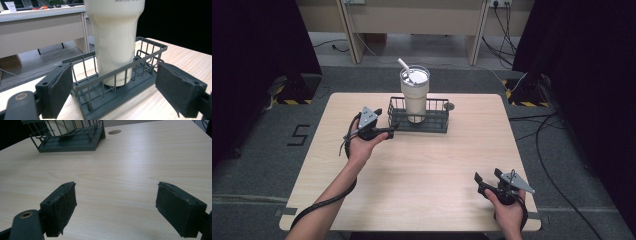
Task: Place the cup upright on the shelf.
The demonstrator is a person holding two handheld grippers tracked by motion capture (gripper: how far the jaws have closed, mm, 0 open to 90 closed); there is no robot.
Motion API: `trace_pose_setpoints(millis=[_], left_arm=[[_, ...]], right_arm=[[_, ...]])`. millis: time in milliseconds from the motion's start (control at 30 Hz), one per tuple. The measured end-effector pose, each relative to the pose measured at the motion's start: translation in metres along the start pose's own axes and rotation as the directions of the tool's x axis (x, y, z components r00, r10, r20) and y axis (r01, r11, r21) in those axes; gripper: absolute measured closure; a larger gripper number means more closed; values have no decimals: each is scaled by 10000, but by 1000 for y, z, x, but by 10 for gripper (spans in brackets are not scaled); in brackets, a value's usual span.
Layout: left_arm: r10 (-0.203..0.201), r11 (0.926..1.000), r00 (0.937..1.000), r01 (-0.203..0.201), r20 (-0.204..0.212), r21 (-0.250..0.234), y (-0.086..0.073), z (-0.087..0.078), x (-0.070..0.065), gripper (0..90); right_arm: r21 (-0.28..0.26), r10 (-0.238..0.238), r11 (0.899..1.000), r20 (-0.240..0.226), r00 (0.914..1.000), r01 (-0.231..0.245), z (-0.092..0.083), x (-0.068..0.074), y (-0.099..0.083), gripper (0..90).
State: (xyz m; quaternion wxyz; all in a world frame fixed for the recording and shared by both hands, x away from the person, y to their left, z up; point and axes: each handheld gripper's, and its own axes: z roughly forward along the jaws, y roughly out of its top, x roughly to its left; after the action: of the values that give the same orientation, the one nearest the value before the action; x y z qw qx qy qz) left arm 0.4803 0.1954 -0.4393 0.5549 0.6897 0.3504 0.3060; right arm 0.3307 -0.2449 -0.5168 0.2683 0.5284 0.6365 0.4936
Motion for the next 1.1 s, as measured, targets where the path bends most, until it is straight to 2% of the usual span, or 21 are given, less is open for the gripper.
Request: trace_pose_setpoints(millis=[367,833,1100], left_arm=[[-61,9999,10000,60,-76,-114,-10,-33,5,140],[-72,10000,9994,70,-340,-62,-35,-78,10,140],[-109,9999,9984,106,-561,-48,-51,-97,10,141]], right_arm=[[32,-3,10000,17,10000,3,0,1,0,173],[38,15,10000,19,10000,-15,0,1,0,173],[44,66,10000,46,10000,-67,0,1,0,173]])
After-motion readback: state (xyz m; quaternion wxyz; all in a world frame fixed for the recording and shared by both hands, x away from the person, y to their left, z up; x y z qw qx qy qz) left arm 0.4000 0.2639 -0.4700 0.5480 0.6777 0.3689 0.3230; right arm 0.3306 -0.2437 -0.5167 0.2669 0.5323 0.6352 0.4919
